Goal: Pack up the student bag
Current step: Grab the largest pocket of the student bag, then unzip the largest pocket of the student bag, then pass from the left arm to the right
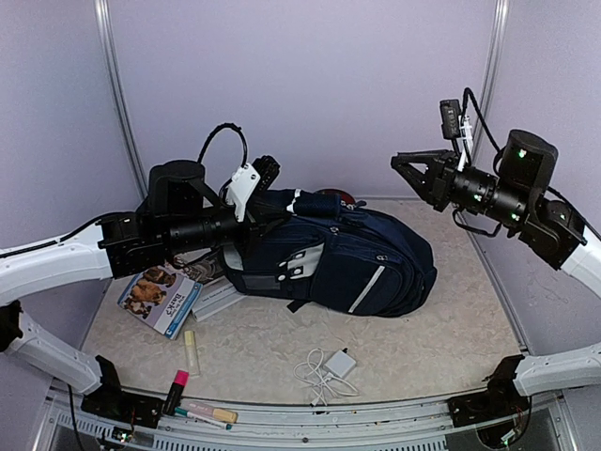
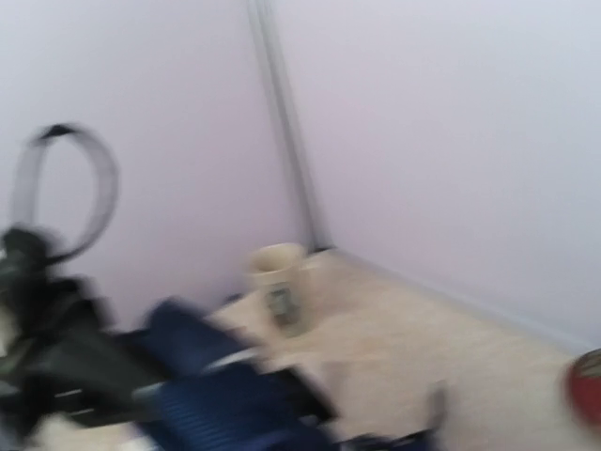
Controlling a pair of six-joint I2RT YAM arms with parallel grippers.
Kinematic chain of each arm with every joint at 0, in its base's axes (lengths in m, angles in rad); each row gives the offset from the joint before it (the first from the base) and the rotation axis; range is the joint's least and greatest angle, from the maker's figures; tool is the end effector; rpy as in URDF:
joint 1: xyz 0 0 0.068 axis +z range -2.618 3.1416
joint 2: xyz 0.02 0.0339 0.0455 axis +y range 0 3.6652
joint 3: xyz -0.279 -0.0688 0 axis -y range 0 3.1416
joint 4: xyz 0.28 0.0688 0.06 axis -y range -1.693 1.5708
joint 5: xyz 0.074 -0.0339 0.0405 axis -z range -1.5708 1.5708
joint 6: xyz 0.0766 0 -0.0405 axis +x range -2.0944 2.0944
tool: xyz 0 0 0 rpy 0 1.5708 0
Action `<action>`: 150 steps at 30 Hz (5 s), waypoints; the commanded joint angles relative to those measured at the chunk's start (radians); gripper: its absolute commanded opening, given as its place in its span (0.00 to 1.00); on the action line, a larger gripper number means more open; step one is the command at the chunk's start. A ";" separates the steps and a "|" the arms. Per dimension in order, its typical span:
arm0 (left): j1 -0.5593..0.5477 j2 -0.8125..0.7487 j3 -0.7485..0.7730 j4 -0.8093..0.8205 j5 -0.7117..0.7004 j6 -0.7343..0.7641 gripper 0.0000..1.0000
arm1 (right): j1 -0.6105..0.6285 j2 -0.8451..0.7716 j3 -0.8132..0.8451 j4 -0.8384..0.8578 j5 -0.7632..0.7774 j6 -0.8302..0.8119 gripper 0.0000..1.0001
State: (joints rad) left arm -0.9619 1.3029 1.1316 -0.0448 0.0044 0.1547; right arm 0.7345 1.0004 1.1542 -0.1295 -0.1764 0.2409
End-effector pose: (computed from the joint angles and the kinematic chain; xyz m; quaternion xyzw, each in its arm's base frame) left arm 0.2167 -0.3114 0.3616 0.4140 0.6602 -0.2477 0.5757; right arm 0.2034 0.2018 0.4541 -0.2311 0.6593 0.3884 0.6009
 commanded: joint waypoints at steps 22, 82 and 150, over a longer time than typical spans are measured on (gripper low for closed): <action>-0.044 -0.011 0.043 0.136 -0.036 -0.164 0.00 | 0.284 0.159 -0.212 0.164 0.344 0.086 0.23; 0.089 -0.113 0.025 0.074 -0.077 -0.091 0.00 | -0.411 -0.050 -0.450 -0.242 -0.321 0.106 0.00; -0.042 -0.054 0.057 -0.018 0.078 0.131 0.90 | -0.370 0.114 0.042 -0.032 -0.382 -0.492 0.00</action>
State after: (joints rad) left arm -0.9527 1.2392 1.1179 -0.0151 0.0917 0.2092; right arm 0.3393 1.0832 1.1004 -0.1017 -0.4953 -0.1276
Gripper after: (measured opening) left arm 0.851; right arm 0.006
